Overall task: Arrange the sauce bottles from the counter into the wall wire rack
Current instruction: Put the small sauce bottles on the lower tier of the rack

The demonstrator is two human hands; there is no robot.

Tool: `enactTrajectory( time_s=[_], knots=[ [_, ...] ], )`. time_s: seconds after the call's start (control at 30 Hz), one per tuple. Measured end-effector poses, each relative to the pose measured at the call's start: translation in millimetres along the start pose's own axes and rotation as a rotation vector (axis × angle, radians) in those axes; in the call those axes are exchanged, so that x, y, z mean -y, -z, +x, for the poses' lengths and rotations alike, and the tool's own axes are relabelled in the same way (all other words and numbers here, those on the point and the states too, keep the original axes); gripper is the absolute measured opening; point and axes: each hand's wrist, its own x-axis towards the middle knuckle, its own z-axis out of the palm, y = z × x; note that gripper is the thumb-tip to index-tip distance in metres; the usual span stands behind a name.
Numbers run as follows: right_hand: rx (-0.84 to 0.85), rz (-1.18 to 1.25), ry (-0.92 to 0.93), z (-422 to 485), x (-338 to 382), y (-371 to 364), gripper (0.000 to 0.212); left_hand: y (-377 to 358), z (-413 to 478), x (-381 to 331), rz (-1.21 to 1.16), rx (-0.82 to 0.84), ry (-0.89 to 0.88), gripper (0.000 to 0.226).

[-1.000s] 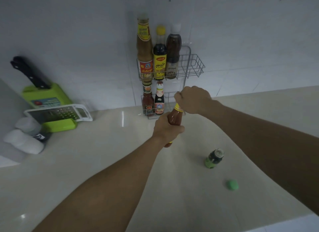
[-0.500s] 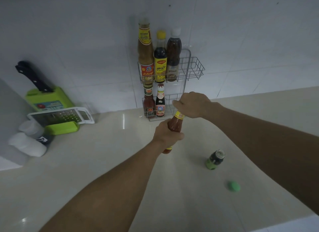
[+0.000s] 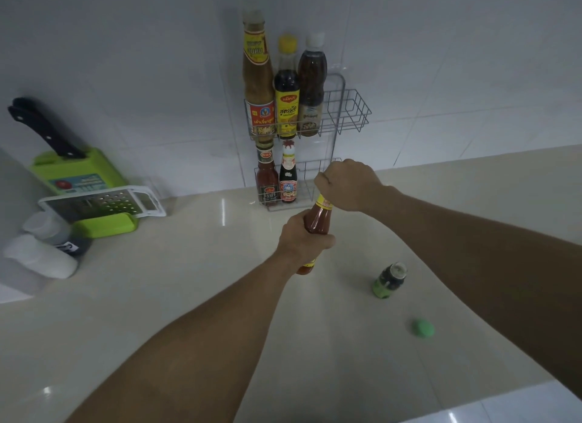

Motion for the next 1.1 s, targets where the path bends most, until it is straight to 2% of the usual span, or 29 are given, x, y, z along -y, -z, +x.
enactTrajectory(
  time_s=[0.07,0.17,0.2,0.27,0.33,0.4,0.43,0.53,0.63,0.73,0.83,1.1],
  knots=[
    [-0.005,0.159,-0.018,1.7,-1.1,-5.3,0.054,0.6,0.8,-0.3,-0.015,0.008,0.006,0.029],
    [0.047,0.629,-0.144,1.5,-5.5,-7.7,0.064,4.5,6.0,-5.3,-0.078,-0.02,0.036,0.031],
    [0.127,0.742,-0.163,-0.5,-6.3,-9.1,0.06,5.7,9.5,-7.3,-0.115,-0.037,0.043,0.034],
    [0.26,0.926,-0.139,-3.6,-7.2,-18.4,0.032,7.2,17.1,-10.6,-0.176,-0.049,0.045,0.044],
    [0.237,1.025,-0.111,-2.9,-7.7,-29.1,0.007,6.9,22.4,-13.8,-0.214,-0.032,0.027,0.059],
    [0.171,1.049,-0.141,2.9,-10.7,-38.1,0.004,7.0,26.9,-15.5,-0.219,-0.011,0.024,0.07],
    [0.15,1.047,-0.159,5.6,-12.2,-40.3,0.005,8.1,27.0,-18.0,-0.224,0.004,0.028,0.069],
    [0.08,0.99,-0.179,15.0,-19.0,-43.4,0.005,12.7,29.8,-19.7,-0.304,0.015,0.063,0.043],
    [0.016,0.926,-0.174,28.4,-25.4,-39.0,0.009,18.3,42.9,-7.8,-0.299,-0.052,0.076,0.061],
    [-0.025,0.881,-0.164,43.4,-30.9,-36.0,0.018,25.4,65.1,7.8,-0.2,-0.147,0.094,0.058],
    [-0.113,0.786,-0.089,53.8,-33.3,-41.7,0.023,34.0,89.4,19.4,-0.097,-0.262,0.096,0.071],
    [-0.223,0.727,0.033,78.2,-37.9,-75.8,0.024,48.2,106.2,5.7,-0.09,-0.327,0.196,0.09]
  ],
)
